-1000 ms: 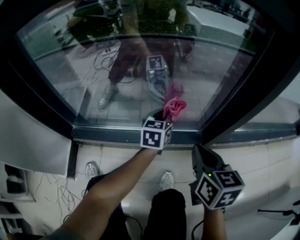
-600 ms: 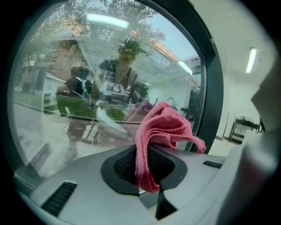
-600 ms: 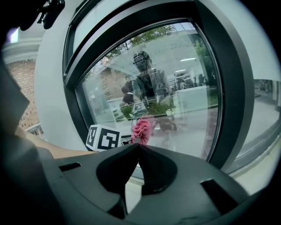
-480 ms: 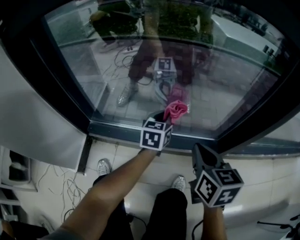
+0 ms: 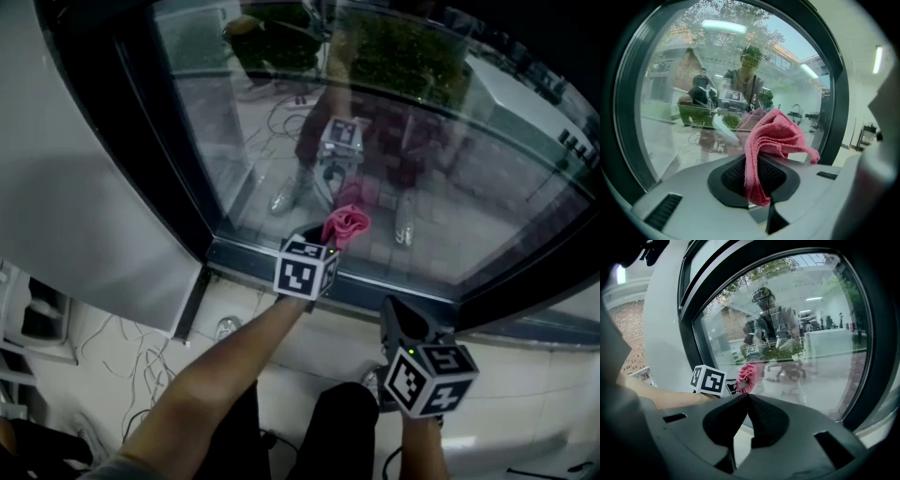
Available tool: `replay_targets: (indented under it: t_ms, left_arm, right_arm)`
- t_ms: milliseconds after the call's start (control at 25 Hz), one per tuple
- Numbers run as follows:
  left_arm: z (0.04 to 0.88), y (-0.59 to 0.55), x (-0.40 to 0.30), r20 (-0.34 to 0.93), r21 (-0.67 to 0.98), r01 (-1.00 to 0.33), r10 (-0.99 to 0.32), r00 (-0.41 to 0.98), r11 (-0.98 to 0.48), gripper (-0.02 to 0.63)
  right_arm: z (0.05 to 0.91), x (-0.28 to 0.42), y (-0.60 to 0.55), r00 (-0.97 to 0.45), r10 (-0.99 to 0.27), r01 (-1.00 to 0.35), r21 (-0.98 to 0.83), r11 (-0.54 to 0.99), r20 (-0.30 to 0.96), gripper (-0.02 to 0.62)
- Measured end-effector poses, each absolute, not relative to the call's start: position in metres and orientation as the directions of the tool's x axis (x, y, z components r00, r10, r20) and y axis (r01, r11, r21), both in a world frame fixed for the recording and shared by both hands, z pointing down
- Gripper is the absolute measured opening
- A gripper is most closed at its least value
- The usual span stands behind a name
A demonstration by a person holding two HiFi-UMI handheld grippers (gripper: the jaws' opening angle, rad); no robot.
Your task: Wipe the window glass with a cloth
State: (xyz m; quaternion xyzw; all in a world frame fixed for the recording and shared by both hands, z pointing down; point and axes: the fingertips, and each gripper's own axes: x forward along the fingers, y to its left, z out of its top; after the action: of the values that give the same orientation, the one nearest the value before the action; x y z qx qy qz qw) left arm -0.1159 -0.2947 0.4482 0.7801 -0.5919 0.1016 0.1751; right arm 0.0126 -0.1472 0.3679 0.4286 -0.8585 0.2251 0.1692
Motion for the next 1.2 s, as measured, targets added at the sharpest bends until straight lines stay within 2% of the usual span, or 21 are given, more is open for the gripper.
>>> replay_targets:
  t_ms: [200,1200]
  left_arm:
    - [0.444,-0.290,-0.159,0.361,0.131,-0.968,-0.900,0.246,-0.212,0.052]
    - [0.455,-0.261,-0.386,0.364,0.175,-0.979,-0.930,-0.037,0.107,0.052]
  right_arm:
    - [0.373,-0.024,-0.144,-0.604,-0.627,-0.786,-0.239,0.570,0.492,-0.008]
    - [0.394,-0.160,-0.135,-0.695,-0.492,-0.676,-0.244,0.695,0.524,-0.008]
